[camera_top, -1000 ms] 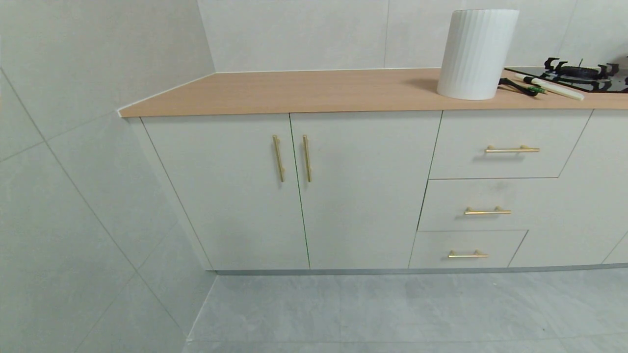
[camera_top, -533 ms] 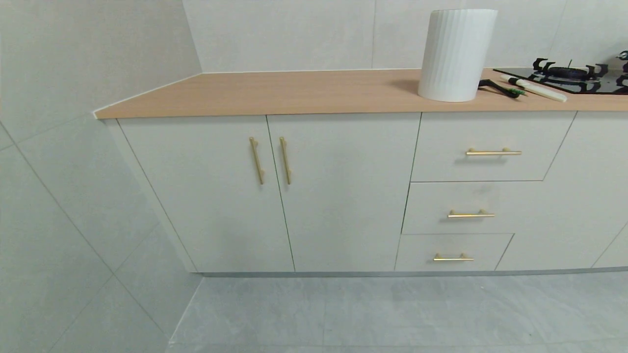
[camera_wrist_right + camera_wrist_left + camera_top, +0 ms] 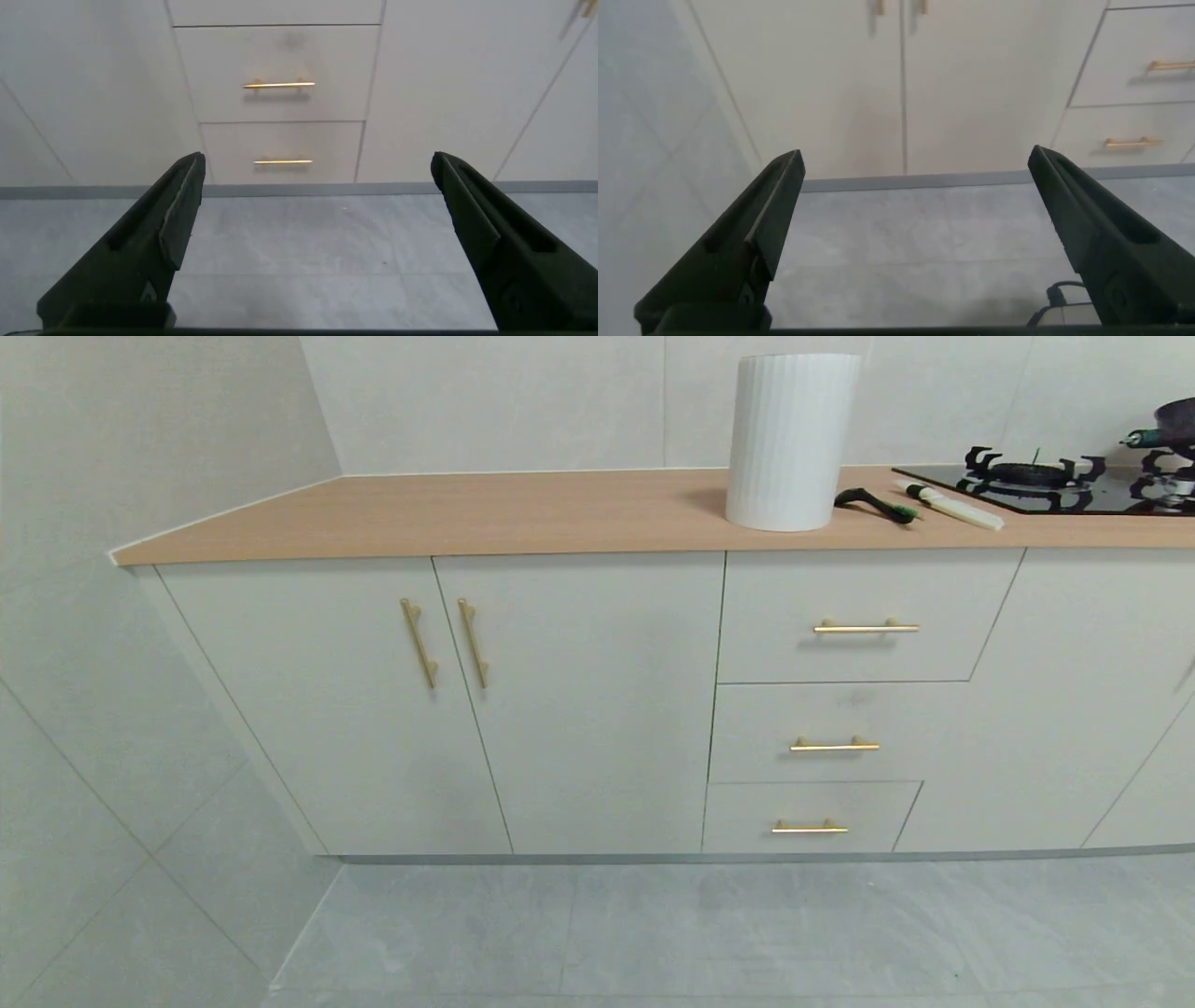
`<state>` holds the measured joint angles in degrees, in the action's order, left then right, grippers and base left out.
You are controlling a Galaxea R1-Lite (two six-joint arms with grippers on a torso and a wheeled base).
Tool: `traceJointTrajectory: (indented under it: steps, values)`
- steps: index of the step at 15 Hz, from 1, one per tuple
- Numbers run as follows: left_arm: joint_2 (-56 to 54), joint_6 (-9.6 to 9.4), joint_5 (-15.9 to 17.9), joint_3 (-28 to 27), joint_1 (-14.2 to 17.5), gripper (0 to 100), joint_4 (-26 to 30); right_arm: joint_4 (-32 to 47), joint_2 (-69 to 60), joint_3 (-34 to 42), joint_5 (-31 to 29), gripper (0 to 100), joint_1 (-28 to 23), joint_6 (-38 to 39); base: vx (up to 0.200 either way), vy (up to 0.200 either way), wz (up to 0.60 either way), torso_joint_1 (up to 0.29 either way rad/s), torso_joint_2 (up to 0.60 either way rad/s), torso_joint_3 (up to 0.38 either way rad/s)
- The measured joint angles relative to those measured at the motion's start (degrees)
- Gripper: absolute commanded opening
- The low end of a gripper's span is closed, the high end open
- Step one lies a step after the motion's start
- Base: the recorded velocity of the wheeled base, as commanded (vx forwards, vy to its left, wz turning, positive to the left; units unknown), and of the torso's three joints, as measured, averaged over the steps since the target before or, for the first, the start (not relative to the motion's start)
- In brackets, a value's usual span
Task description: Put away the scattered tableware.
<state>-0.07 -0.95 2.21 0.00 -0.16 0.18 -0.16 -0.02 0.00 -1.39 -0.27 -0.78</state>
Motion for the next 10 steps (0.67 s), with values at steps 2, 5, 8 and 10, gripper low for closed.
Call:
traceJointTrajectory:
  steps: [2, 5, 8, 10]
  values:
    - [0.0, 0.05, 0.0, 0.0, 0.0, 100, 0.0, 0.0, 0.0, 0.0, 0.0, 100, 0.0, 0.0, 0.000, 0.000, 0.00, 0.000, 0.00, 0.000]
    - [0.0, 0.09, 0.0, 0.0, 0.0, 100, 0.0, 0.0, 0.0, 0.0, 0.0, 100, 0.0, 0.0, 0.000, 0.000, 0.00, 0.000, 0.00, 0.000]
    - [0.0, 0.06, 0.0, 0.0, 0.0, 100, 0.0, 0.0, 0.0, 0.0, 0.0, 100, -0.1, 0.1, 0.000, 0.000, 0.00, 0.000, 0.00, 0.000]
    - [0.0, 0.06, 0.0, 0.0, 0.0, 100, 0.0, 0.0, 0.0, 0.0, 0.0, 100, 0.0, 0.1, 0.100, 0.000, 0.00, 0.004, 0.00, 0.001]
